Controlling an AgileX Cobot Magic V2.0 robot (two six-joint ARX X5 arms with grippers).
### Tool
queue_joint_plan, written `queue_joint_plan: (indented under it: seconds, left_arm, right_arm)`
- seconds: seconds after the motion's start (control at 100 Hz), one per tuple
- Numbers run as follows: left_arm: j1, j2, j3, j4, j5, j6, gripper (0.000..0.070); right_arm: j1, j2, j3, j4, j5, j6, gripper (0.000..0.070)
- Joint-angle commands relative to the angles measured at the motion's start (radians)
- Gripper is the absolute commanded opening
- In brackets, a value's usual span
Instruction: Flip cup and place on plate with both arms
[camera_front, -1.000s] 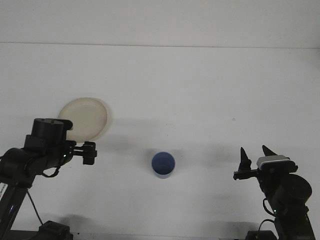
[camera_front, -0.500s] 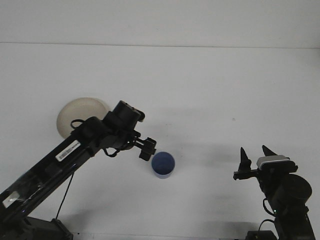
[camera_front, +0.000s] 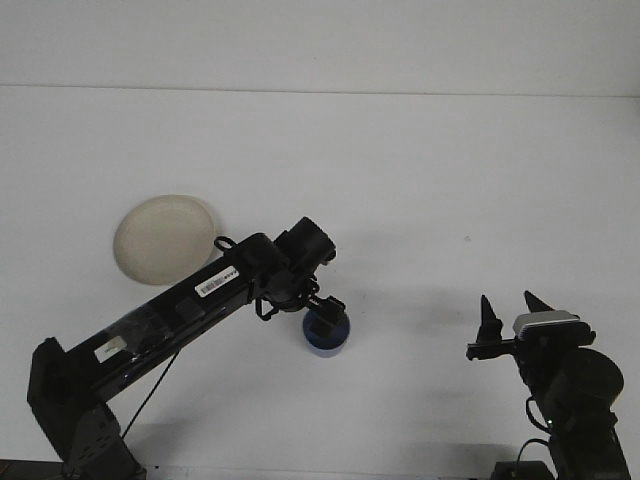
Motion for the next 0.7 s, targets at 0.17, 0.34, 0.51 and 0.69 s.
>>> queue_joint_plan:
  seconds: [0.17,0.34,0.51,0.69]
  left_arm:
    - [-0.013,0.079,0.024,-0.028,0.001,0.024,0.0535]
    - [-0.014,0.114,0.024,-0.030,0.001,0.032,0.0443]
    - [-0.021,0.117,0.024,-0.025,0.001,0.035,0.0229]
    - [-0.022,0.117,0.024,-0.030,0.001,0.056,0.0010]
  right_arm:
    - [0.001,0.001,0.011,0.006,0.001,-0.007,0.0480]
    - [0.001,0.001,0.011,0.006,0.001,-0.007,0.0480]
    - [0.001,0.001,0.011,0.006,0.009,-0.007,0.0480]
    - [0.001,0.001,0.011,0.006,0.009,-0.007,0.0480]
